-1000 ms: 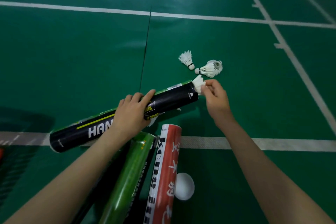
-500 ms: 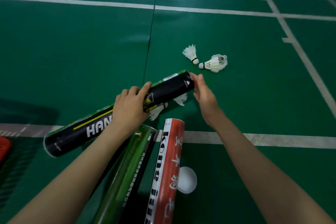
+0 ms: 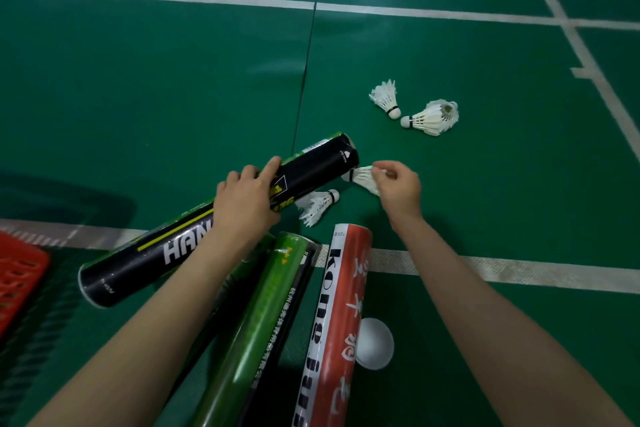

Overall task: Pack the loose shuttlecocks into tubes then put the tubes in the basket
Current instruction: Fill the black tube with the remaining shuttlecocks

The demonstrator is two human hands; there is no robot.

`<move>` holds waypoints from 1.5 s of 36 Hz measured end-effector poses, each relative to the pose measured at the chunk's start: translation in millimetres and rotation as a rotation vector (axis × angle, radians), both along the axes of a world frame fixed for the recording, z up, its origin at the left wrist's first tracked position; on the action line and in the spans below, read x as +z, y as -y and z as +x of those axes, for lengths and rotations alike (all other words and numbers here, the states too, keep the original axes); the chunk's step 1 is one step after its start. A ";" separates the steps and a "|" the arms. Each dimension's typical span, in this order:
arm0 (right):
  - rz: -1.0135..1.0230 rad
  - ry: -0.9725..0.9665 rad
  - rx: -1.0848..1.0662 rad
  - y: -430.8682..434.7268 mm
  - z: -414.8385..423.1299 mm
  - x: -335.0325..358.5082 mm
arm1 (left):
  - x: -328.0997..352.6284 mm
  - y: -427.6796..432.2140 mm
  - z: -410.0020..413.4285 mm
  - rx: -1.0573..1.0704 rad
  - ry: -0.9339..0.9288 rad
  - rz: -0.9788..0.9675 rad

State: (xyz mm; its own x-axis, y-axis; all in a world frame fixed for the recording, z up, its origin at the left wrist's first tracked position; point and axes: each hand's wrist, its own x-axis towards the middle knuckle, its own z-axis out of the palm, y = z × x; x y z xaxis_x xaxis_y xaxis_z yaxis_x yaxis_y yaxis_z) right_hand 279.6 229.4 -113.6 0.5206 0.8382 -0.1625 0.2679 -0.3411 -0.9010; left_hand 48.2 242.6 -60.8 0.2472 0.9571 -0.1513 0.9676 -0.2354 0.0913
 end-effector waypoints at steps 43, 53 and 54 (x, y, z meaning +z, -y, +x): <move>-0.090 0.042 -0.056 -66.4 119.9 12.9 | 1.5 -49.4 111.4 -0.214 -0.053 0.007; -0.214 -0.107 0.067 -96.2 131.0 -5.5 | -13.3 -54.1 110.1 -0.188 -0.074 -0.041; -0.200 -0.117 0.047 -94.9 129.3 -6.6 | -13.7 -53.8 109.3 -0.188 -0.076 -0.036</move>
State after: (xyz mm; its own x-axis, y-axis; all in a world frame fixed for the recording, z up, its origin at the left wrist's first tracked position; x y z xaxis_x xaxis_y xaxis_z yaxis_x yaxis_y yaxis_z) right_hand 408.9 324.3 -120.1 0.4497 0.8062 -0.3845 0.1852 -0.5053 -0.8428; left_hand 157.5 296.4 -74.5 0.4070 0.8891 -0.2095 0.9115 -0.4100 0.0308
